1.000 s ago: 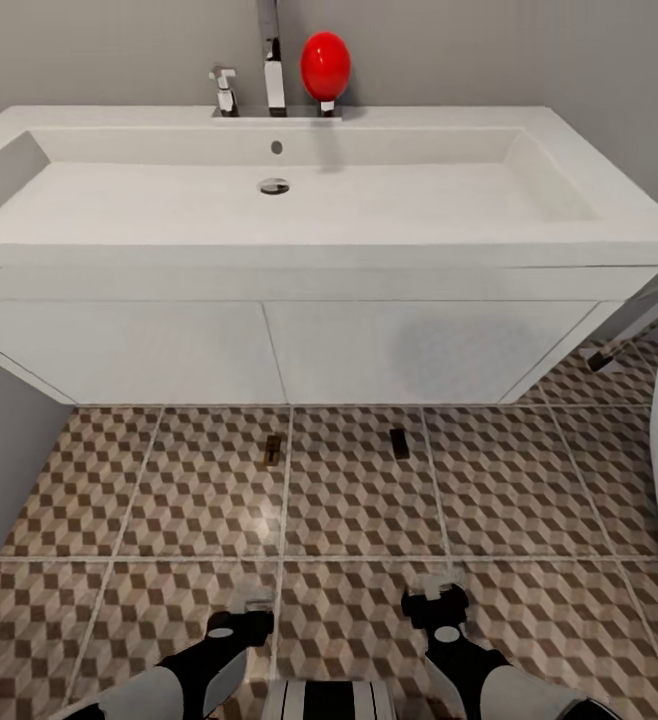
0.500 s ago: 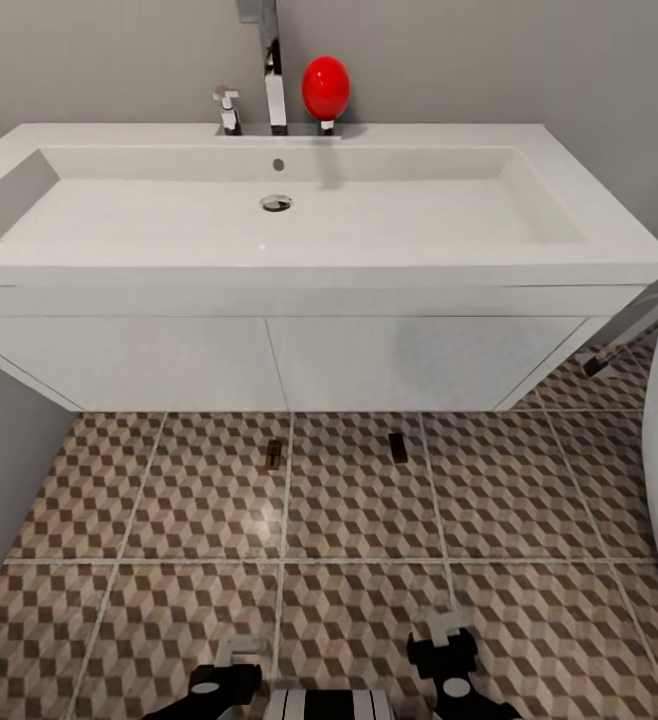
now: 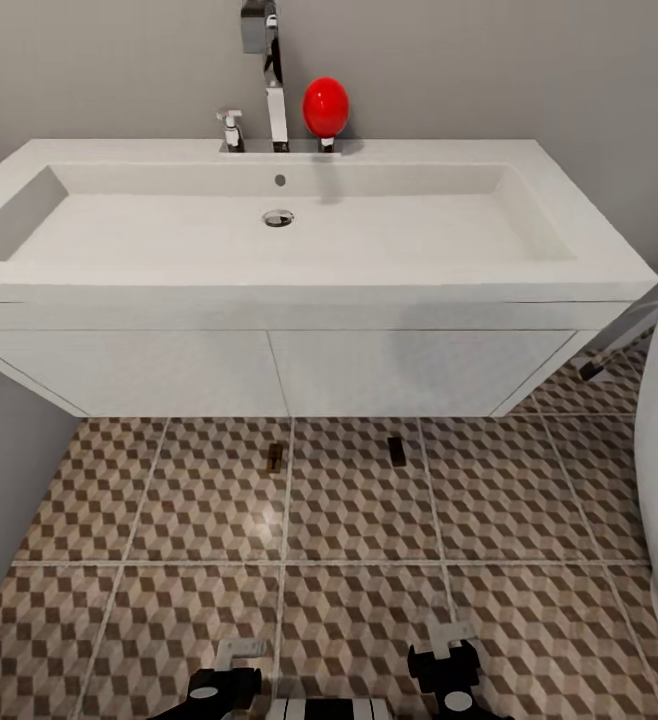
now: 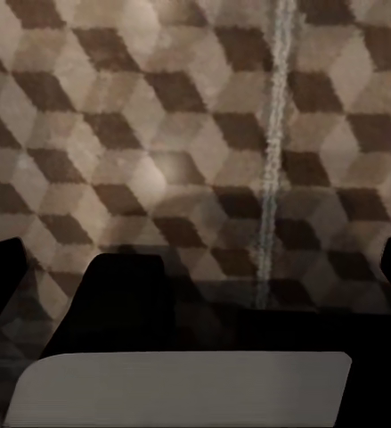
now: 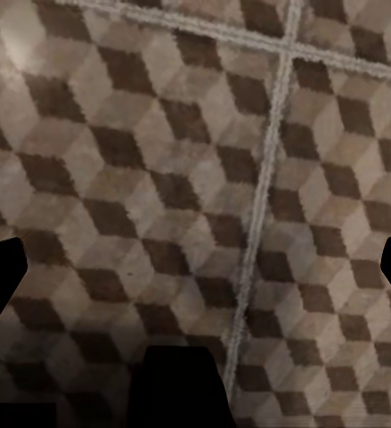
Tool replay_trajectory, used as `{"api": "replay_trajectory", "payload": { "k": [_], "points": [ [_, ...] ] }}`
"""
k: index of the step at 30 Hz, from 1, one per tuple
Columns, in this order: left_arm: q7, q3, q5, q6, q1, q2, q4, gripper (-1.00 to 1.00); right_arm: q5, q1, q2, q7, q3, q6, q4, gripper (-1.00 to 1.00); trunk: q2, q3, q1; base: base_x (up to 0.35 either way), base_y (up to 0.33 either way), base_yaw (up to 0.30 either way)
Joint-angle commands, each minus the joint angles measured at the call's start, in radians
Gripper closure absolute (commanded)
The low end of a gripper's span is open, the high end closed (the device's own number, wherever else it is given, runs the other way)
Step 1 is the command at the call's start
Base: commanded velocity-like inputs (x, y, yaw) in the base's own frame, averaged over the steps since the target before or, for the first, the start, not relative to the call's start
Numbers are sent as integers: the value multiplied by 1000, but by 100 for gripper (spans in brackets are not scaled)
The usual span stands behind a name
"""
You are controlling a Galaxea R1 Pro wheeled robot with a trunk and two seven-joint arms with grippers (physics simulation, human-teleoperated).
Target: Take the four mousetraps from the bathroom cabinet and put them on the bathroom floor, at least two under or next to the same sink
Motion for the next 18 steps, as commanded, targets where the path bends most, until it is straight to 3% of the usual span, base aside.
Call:
{"api": "replay_trajectory", "payload": {
  "k": [1,18],
  "points": [
    [5,-9,8,-3,0,0,-1,-100,-10,0,0,-3,9,-4,1,-100,7,3,-4,0,0,0],
    [4,-9,8,-3,3,-1,-1,-100,-10,1,0,-3,8,-4,2,-100,126,56,-69,0,0,0]
  ]
}}
